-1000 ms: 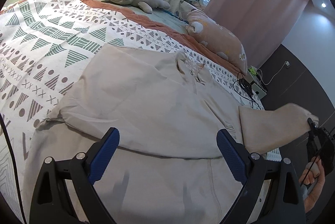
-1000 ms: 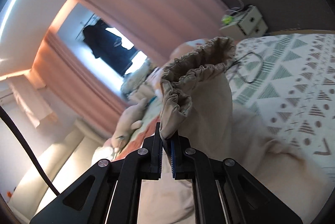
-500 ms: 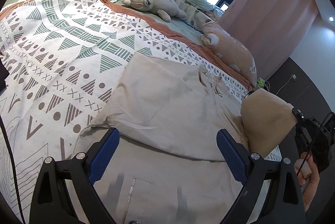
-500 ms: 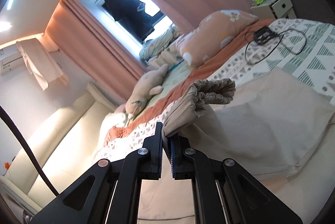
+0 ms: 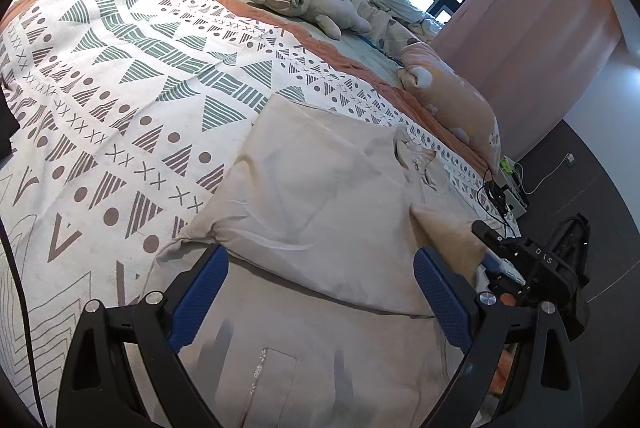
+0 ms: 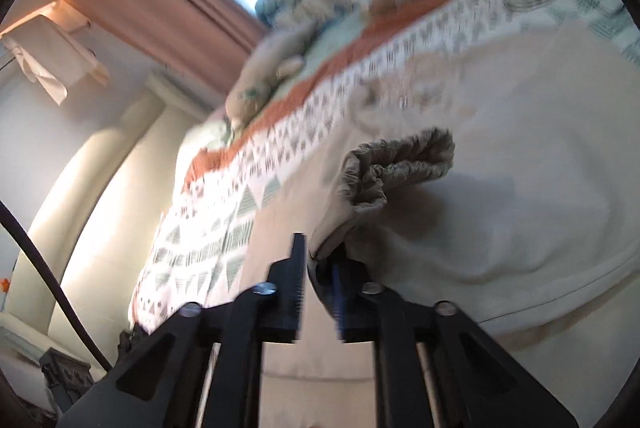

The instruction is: Fold large clothes

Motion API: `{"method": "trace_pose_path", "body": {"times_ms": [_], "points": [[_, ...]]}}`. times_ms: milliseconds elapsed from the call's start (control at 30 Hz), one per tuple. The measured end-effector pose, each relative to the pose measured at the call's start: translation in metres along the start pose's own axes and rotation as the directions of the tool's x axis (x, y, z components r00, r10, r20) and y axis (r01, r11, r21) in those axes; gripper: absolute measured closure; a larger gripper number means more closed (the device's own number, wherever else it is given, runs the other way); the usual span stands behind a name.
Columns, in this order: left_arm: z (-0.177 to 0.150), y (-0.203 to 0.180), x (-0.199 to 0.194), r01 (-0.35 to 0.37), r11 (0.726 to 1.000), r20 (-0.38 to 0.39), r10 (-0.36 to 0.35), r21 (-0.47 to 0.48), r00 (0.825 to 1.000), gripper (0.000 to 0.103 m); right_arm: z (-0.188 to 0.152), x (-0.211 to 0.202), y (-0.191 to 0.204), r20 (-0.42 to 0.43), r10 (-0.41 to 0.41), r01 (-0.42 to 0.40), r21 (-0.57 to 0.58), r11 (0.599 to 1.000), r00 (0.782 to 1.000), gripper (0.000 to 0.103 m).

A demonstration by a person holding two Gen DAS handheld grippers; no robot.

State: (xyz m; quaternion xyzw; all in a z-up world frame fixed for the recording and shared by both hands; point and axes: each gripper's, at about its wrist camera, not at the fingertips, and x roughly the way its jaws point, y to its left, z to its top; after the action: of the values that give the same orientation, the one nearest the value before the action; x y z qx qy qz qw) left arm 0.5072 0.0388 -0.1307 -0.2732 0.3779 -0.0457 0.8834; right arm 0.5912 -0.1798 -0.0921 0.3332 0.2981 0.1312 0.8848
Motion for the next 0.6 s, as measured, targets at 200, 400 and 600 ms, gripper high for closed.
{"method": "trace_pose_path", "body": {"times_ms": [200, 400, 600], "points": [[-0.003, -0.013, 0.01, -0.001, 1.0, -0.008, 0.001, -0.01, 1.0, 0.007, -0.008, 0.008, -0.003, -0.122, 0.061, -0.055, 0.052, 0.997, 0.991, 0.003], [-0.012, -0.047, 0.022, 0.03, 0.999, -0.024, -0.029, 0.031, 0.999, 0.007, 0.012, -0.042, -0.032, -0.04, 0.006, -0.002, 0.083, 0.997, 0.999, 0.003], [-0.027, -0.102, 0.04, 0.055, 0.988, -0.053, -0.047, 0.146, 0.997, 0.007, -0.002, -0.106, -0.084, 0.057, -0.095, 0.084, 0.176, 0.981, 0.994, 0.003]]}}
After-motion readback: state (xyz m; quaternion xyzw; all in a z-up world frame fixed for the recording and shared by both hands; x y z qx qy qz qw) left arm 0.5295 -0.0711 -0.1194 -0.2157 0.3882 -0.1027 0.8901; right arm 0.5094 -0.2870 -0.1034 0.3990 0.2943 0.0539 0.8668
